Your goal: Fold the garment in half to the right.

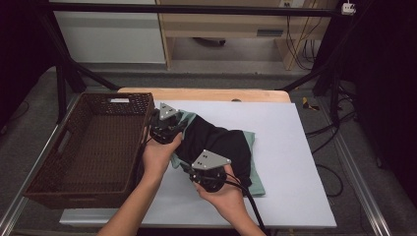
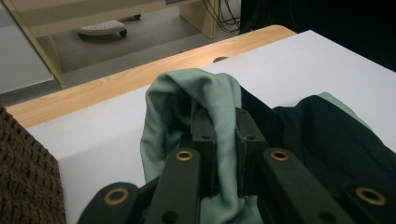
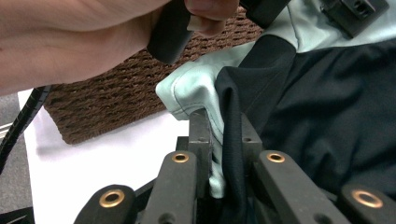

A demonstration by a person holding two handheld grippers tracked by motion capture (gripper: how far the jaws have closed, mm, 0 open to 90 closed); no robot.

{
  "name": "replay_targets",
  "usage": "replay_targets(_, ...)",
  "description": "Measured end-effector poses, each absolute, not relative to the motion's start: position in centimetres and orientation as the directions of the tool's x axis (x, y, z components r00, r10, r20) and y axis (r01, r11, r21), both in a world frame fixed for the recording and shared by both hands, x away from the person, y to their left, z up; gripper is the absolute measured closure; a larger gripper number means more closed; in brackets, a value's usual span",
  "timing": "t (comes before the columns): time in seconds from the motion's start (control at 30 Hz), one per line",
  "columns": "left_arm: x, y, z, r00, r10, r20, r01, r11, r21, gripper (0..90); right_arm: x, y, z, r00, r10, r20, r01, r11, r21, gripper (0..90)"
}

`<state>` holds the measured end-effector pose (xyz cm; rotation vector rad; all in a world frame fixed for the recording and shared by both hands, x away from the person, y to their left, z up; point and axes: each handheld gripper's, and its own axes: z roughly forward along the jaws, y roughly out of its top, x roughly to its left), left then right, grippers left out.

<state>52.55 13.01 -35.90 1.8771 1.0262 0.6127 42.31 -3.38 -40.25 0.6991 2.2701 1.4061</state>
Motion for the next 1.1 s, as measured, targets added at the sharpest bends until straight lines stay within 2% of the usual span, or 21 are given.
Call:
replay_targets(0.6,52.65,13.32,-35.74,0.520,0.854,-0.015,0.401,-0.229,0.887,81.4,42.49,-2.98,-39.81,-0.801,0.596,-0.053,0.214,0.369,0.904,81.8)
replay_targets(0.77,52.43,12.97,-35.79,0.519,0.854,0.024,0.384,-0.258,0.886,81.3,42.39,-2.89,-39.53,-0.803,0.593,-0.059,0.209,0.373,0.904,81.8)
replay_targets(1.1,52.57,12.41,-35.94,0.519,0.854,0.024,0.387,-0.260,0.885,81.2,42.31,-3.59,-39.79,-0.798,0.600,-0.055,0.210,0.362,0.908,81.8)
